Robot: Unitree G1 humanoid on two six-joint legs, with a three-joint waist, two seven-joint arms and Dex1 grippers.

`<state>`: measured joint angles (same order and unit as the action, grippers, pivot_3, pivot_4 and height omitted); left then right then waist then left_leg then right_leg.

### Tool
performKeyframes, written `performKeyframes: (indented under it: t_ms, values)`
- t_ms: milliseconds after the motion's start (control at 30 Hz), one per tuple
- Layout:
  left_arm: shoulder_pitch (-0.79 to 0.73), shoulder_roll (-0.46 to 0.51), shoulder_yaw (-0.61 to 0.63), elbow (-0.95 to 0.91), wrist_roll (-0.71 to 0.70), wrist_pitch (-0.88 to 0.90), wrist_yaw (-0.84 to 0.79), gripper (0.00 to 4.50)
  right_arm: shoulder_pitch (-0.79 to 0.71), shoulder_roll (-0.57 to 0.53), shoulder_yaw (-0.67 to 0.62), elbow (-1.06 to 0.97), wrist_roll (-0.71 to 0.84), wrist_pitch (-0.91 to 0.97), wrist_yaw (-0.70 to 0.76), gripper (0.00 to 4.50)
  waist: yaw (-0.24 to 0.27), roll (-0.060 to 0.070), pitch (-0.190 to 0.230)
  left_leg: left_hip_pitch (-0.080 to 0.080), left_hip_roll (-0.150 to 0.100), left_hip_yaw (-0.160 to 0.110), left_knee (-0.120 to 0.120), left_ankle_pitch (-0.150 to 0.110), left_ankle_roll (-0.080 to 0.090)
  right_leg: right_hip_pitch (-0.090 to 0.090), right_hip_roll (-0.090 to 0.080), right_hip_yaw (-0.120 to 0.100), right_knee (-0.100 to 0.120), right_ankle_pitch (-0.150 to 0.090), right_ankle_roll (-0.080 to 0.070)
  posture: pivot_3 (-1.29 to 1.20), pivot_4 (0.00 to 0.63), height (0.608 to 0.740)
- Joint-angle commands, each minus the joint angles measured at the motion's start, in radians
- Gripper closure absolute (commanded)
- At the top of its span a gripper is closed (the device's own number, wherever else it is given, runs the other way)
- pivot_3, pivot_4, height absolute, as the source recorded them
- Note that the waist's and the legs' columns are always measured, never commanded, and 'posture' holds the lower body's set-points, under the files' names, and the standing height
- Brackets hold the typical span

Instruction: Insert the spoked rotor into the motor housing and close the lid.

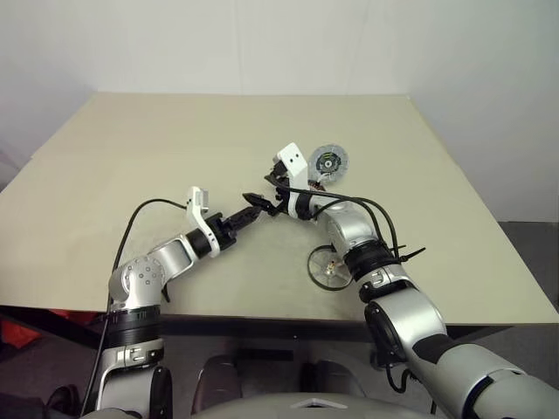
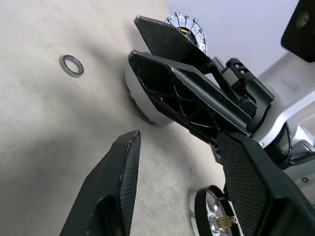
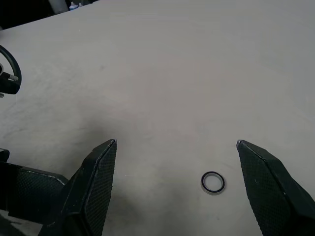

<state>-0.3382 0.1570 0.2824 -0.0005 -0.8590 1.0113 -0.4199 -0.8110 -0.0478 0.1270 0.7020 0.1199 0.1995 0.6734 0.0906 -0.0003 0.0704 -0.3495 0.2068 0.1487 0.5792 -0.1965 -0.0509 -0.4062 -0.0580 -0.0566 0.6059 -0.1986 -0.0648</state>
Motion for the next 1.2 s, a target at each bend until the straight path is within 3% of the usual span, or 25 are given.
performKeyframes:
  t_ms: [33, 233, 400, 733, 1200]
  values:
    - [-0.037, -0.002, 0.006, 0.009, -0.001, -0.036, 0.006, 1.91, -0.032, -0.006, -0.021, -0.013, 0.004, -0.025, -0.002, 0.09, 0.000, 0.000, 0.000, 0.000, 0.000, 0.000, 0.000, 0.000, 0.000, 0.000, 0.000, 0.000, 0.000, 0.000, 0.000, 0.00, 0.000, 0.740]
    - [-0.132, -0.042, 0.061, 0.128, 0.022, -0.165, 0.054, 1.91, -0.107, -0.082, -0.131, -0.084, 0.056, -0.052, -0.039, 0.09, 0.003, 0.000, 0.000, 0.000, 0.000, 0.000, 0.001, 0.000, 0.000, 0.000, 0.000, 0.000, 0.001, 0.000, 0.000, 0.00, 0.000, 0.740]
    - [-0.262, -0.066, 0.066, 0.392, 0.123, -0.314, 0.098, 1.91, -0.194, -0.187, -0.258, -0.157, 0.126, -0.038, -0.079, 0.09, 0.006, 0.000, 0.000, 0.000, -0.001, 0.000, 0.001, 0.000, 0.000, 0.000, 0.000, 0.000, 0.001, 0.000, 0.001, 0.00, 0.000, 0.740]
    - [-0.559, -0.092, -0.158, 0.906, 0.470, -0.597, -0.004, 1.91, -0.147, -0.223, -0.276, -0.273, 0.131, -0.014, -0.106, 0.09, 0.011, -0.001, 0.000, -0.001, -0.001, 0.000, 0.000, 0.002, 0.003, 0.000, 0.000, 0.000, 0.000, 0.000, 0.002, 0.00, 0.000, 0.740]
    - [-0.586, -0.043, -0.339, 1.004, 0.795, -0.800, 0.042, 1.91, -0.130, -0.237, -0.274, -0.261, 0.131, -0.018, -0.120, 0.09, 0.012, -0.001, 0.000, -0.001, -0.002, 0.000, 0.001, 0.002, 0.003, 0.000, -0.001, 0.000, 0.001, 0.000, 0.001, 0.00, 0.000, 0.740]
